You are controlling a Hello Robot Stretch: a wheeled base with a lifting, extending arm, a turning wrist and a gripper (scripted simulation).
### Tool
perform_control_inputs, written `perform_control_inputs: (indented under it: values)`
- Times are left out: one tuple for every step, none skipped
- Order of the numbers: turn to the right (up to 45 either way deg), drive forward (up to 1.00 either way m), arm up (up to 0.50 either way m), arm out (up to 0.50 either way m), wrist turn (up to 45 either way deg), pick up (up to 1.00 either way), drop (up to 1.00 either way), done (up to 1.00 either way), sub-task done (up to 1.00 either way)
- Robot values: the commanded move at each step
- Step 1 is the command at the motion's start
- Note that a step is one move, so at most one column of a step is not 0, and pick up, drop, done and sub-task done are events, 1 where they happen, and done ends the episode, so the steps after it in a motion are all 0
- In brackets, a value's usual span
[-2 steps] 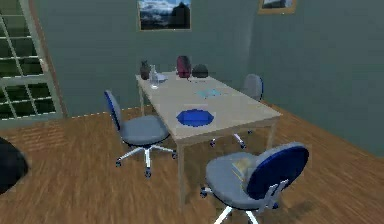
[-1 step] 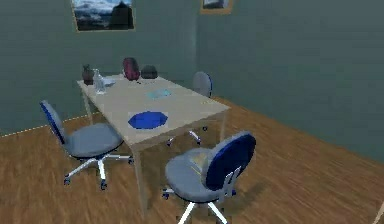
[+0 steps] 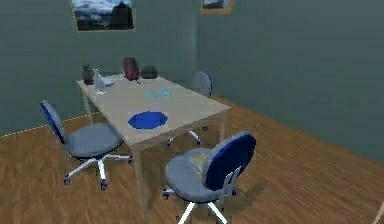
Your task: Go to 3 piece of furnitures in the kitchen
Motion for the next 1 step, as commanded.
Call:
perform_control_inputs:
  values:
    - [-36.0,0.00,0.00,0.00,0.0,0.00,0.00,0.00,0.00]
